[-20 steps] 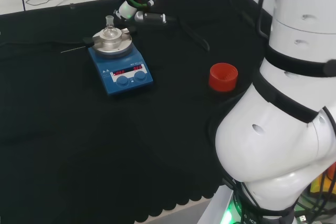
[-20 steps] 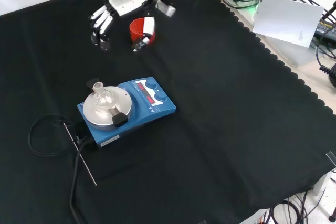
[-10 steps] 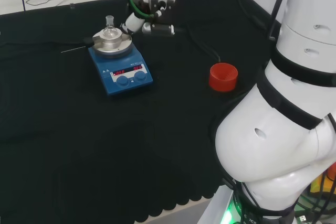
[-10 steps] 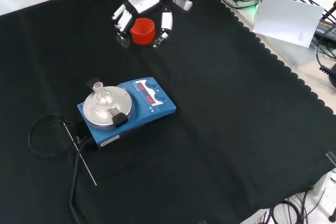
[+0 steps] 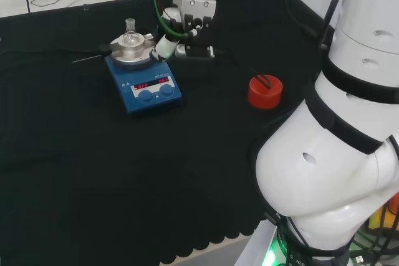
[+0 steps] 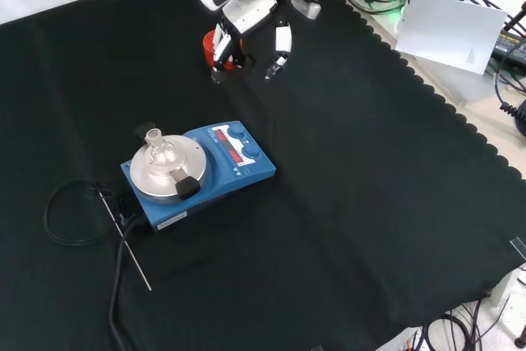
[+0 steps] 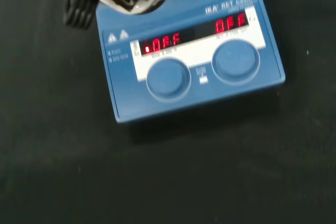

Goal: Turn on the heater.

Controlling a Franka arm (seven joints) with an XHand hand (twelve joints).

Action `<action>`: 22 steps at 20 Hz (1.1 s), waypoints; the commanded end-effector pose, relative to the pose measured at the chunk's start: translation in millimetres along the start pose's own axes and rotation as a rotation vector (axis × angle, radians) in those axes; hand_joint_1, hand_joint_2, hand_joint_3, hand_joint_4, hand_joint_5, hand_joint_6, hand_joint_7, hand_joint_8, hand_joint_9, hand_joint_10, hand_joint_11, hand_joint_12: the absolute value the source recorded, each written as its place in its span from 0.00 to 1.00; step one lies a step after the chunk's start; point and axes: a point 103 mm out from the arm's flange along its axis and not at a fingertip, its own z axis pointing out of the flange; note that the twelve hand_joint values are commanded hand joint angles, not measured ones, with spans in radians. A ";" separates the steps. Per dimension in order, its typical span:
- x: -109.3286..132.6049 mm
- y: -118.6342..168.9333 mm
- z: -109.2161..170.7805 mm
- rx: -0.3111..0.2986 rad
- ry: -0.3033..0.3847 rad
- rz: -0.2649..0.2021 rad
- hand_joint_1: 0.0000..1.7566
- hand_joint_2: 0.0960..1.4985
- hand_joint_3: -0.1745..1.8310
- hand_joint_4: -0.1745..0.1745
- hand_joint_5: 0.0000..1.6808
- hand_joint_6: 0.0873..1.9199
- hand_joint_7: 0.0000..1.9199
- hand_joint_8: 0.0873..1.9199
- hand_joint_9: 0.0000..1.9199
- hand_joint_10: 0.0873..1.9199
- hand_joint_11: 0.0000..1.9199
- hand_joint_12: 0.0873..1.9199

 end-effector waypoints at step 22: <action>31.3 5.2 66.0 0.293 -0.090 -0.056 0.81 0.47 0.53 0.20 0.16 0.41 0.81 0.84 0.83 0.78 0.57 0.64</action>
